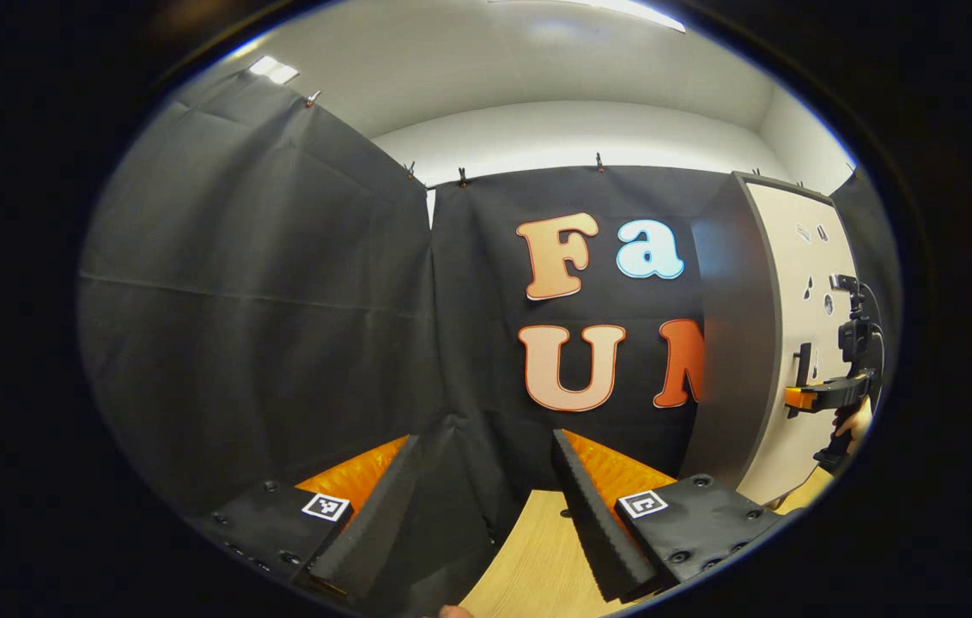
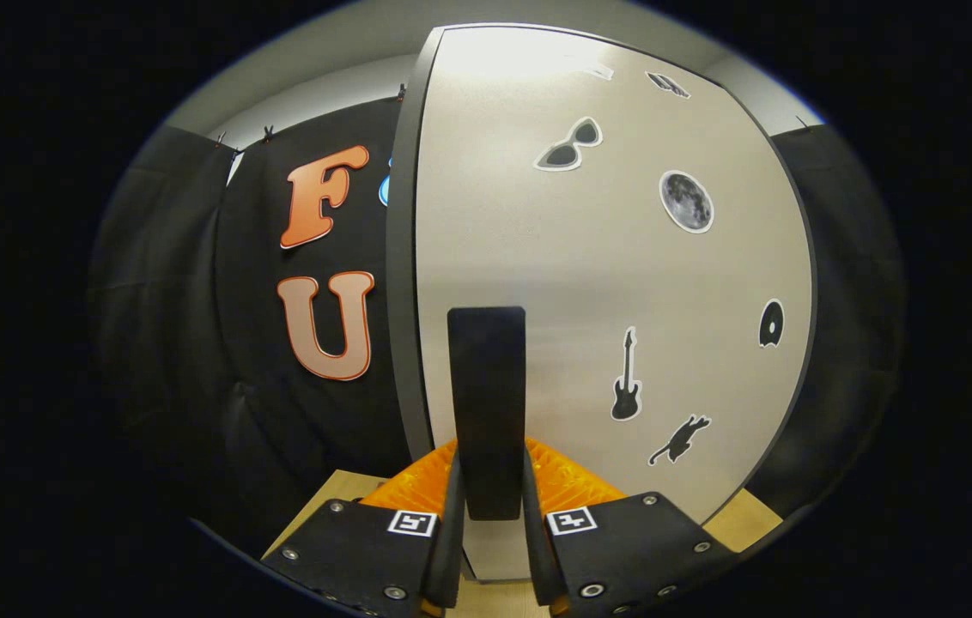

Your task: Open the cabinet door with the right hand, grasp the bottle in the cabinet with the left hand and place it on the coaster, then close the cabinet door with the right hand.

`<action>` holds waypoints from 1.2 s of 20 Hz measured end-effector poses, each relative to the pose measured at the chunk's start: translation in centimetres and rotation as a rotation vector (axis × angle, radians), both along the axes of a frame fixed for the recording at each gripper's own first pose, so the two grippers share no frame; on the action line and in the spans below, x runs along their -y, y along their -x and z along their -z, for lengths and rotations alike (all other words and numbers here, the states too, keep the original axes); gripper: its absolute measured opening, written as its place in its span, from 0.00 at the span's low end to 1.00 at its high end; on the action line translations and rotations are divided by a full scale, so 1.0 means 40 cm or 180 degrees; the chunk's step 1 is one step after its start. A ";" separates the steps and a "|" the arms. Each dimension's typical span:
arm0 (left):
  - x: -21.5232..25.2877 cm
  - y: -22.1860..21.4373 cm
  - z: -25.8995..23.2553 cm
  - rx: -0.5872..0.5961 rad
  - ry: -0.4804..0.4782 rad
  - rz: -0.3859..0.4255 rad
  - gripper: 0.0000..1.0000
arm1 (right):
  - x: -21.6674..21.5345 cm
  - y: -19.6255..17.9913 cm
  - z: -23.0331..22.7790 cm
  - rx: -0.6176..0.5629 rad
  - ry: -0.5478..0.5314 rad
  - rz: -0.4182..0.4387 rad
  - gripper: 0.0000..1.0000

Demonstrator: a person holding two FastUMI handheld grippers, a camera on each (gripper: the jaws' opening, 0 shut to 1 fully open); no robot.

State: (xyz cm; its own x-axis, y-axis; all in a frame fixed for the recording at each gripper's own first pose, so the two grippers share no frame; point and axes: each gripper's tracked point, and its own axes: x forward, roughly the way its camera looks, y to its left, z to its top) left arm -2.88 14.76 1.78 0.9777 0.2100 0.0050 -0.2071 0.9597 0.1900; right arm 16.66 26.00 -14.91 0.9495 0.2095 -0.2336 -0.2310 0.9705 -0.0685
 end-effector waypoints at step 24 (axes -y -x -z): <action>0.082 0.011 -0.006 -0.0064 0.0087 0.0279 0.96 | 0.109 0.146 -0.037 0.0014 -0.0058 -0.0275 0.27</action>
